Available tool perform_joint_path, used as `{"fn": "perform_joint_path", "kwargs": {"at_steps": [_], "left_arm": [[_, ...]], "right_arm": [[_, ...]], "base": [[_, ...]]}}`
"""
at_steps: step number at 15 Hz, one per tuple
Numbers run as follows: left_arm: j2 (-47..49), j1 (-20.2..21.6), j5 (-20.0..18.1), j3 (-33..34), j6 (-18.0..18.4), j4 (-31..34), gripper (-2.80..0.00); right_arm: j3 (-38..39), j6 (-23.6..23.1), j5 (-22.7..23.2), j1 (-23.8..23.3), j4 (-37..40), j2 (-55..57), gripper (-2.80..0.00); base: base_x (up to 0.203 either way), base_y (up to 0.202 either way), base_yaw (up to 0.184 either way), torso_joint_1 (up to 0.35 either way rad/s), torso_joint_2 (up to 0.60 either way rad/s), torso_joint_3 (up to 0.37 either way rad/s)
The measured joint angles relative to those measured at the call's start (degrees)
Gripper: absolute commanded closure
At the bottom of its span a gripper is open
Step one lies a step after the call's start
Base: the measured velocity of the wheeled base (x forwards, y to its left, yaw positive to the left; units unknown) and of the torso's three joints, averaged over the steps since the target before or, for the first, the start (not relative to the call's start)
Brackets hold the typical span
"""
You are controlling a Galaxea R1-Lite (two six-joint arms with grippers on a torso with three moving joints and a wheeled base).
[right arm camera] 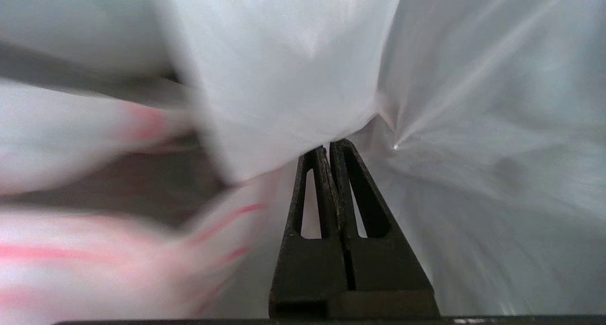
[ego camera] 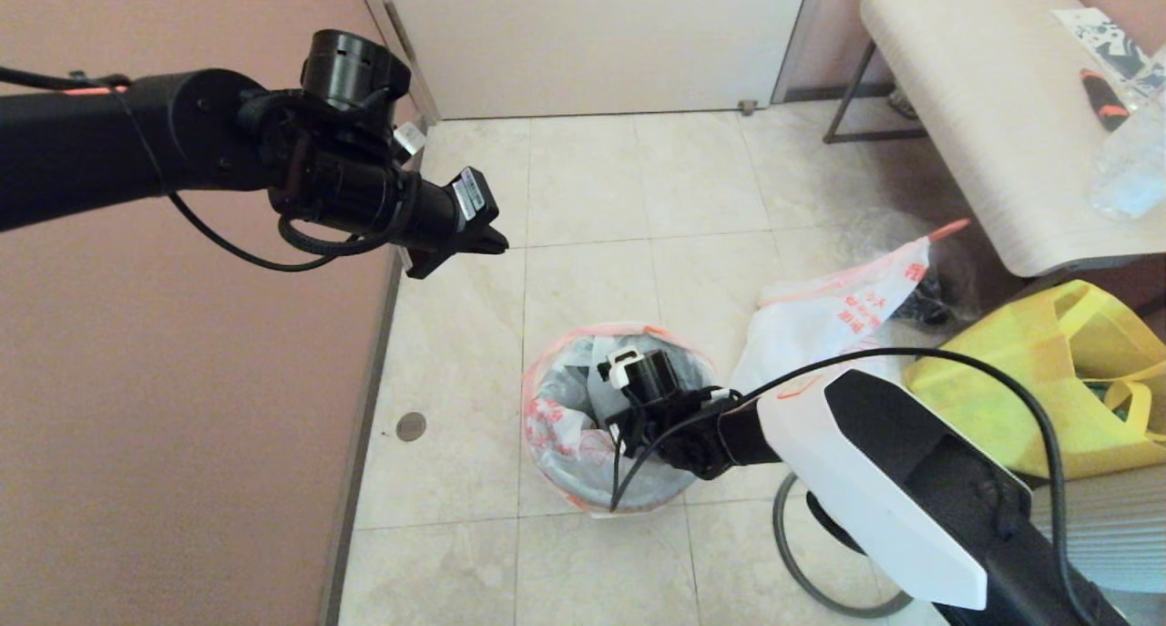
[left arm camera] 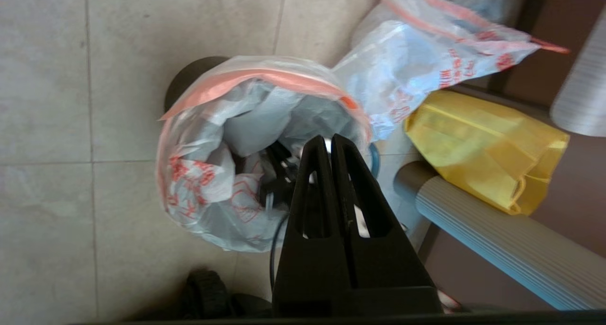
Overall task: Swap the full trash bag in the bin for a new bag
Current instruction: Put the new garbage bag on the trash can, then place the trash can ring on the trash can
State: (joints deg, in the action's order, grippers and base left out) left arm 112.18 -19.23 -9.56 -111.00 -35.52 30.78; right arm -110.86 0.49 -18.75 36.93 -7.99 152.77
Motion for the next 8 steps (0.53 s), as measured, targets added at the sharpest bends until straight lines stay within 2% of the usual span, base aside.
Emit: {"fn": "perform_joint_path", "kwargs": {"at_steps": [3,5,8], "left_arm": [[-0.97,-2.15,2.95,0.00,0.17,0.22,0.00],[-1.10,-4.37,5.68,0.00,0.20,1.19,0.00],[-0.93,-7.24,6.84,0.00,0.23,2.90,0.00]], "right_arm": [[8.72,7.60,1.56,1.23,8.45,-11.13,0.00],[19.83,10.51,1.59,0.75,12.49,-19.70,0.00],[37.45,11.59,1.99,-5.77,13.03,-31.96,0.00]], "base": [[0.000,0.000,0.000,0.000,0.00,0.000],[0.000,0.000,0.000,0.000,0.00,0.000],[0.000,0.000,0.000,0.000,0.00,0.000]]}}
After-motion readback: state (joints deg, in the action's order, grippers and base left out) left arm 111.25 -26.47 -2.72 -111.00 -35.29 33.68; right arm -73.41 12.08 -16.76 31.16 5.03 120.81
